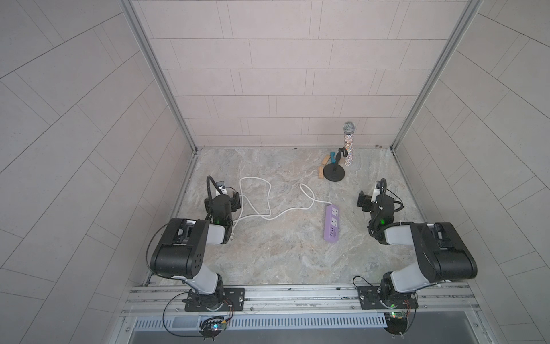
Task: Wrap the cord around the power strip
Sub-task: Pick up the power strip from the center of the board.
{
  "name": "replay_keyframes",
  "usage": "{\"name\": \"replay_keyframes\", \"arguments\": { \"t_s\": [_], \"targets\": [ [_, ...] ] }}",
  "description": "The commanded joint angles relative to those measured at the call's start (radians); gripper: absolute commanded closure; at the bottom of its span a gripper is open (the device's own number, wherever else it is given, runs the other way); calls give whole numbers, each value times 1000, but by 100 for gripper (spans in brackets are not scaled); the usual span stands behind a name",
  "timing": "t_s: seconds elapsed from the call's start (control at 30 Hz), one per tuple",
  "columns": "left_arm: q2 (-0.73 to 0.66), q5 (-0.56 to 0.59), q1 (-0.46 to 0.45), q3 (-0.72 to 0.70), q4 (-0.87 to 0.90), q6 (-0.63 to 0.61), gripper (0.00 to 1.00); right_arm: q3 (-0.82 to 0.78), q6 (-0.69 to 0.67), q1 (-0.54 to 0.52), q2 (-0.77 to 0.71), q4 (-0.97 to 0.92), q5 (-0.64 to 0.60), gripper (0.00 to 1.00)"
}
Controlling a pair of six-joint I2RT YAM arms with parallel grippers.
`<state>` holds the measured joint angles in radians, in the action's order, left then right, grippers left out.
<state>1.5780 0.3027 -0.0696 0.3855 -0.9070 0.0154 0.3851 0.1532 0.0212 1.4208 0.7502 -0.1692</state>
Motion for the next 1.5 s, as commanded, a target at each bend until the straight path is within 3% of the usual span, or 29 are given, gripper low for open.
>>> {"name": "replay_keyframes", "arguments": {
  "t_s": [0.0,0.07,0.17,0.27,0.37,0.5,0.7,0.93,1.17,1.47],
  "targets": [
    [-21,74,5,17,21,37,0,154,112,-4,-142,-472,-86,1],
    [-53,141,2,42,96,59,0,231,163,-13,-177,-682,-75,1],
    [-132,187,1,189,421,83,0,300,236,-28,-251,-917,85,0],
    [-158,127,2,318,560,89,0,299,284,-101,-318,-1067,177,1],
    [-170,-39,1,379,580,94,0,255,341,-164,-357,-1122,245,2],
    [-166,-217,1,434,613,101,0,204,363,-273,-380,-1142,333,3],
    [-202,-352,0,404,617,93,0,158,375,-358,-376,-1163,437,4],
    [-247,-370,-8,333,570,78,0,119,387,-392,-380,-1110,509,3],
    [-235,-379,-27,328,544,74,0,143,392,-461,-305,-1116,491,3],
    [-244,-366,-50,324,551,46,0,166,446,-461,-122,-970,521,5]
  ]
}}
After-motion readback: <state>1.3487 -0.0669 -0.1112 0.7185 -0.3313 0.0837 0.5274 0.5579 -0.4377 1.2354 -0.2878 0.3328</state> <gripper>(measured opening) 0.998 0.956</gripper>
